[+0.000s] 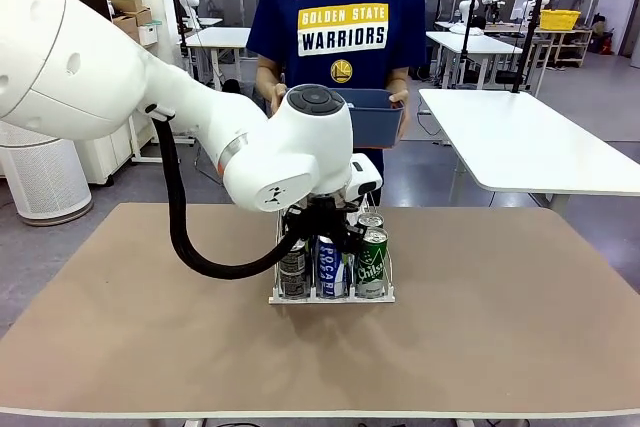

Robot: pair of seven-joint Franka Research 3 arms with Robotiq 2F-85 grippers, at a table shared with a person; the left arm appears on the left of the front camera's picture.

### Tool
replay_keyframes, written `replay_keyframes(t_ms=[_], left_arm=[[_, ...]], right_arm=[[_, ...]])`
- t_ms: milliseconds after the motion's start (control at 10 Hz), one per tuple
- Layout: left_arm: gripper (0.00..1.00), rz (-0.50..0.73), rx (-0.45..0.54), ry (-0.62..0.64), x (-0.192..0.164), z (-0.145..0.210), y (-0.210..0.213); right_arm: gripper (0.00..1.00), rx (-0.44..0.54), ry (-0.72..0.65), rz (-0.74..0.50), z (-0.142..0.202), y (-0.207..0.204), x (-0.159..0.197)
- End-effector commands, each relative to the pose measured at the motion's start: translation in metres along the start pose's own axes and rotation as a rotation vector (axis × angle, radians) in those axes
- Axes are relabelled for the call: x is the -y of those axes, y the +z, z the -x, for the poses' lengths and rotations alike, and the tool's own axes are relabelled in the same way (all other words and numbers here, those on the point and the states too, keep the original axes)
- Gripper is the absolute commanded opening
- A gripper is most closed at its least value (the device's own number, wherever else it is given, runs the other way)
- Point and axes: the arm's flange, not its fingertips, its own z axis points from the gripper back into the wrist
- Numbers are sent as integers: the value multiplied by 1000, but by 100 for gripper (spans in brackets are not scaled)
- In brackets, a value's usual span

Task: Fill the beverage cans into the dispenser.
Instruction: Place the picked Ionic drink in the line of the Automatic Can Dispenser with the same cans.

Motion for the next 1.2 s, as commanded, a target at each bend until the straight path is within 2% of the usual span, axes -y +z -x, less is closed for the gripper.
replay_keyframes(t_ms=[0, 300, 700, 800, 1100], left_arm=[[100, -34, -5, -4, -3, -6, 16], [100, -68, 40, -10, 7, 1, 54], [100, -58, 139, 21, 13, 20, 70], [100, -54, 80, -17, 15, 5, 74], [100, -54, 80, -17, 15, 5, 74]], right_arm=[[100, 1, 1, 0, 0, 0, -1], [100, 1, 1, 0, 0, 0, -1], [100, 1, 1, 0, 0, 0, -1], [100, 1, 1, 0, 0, 0, -1], [100, 1, 1, 0, 0, 0, -1]])
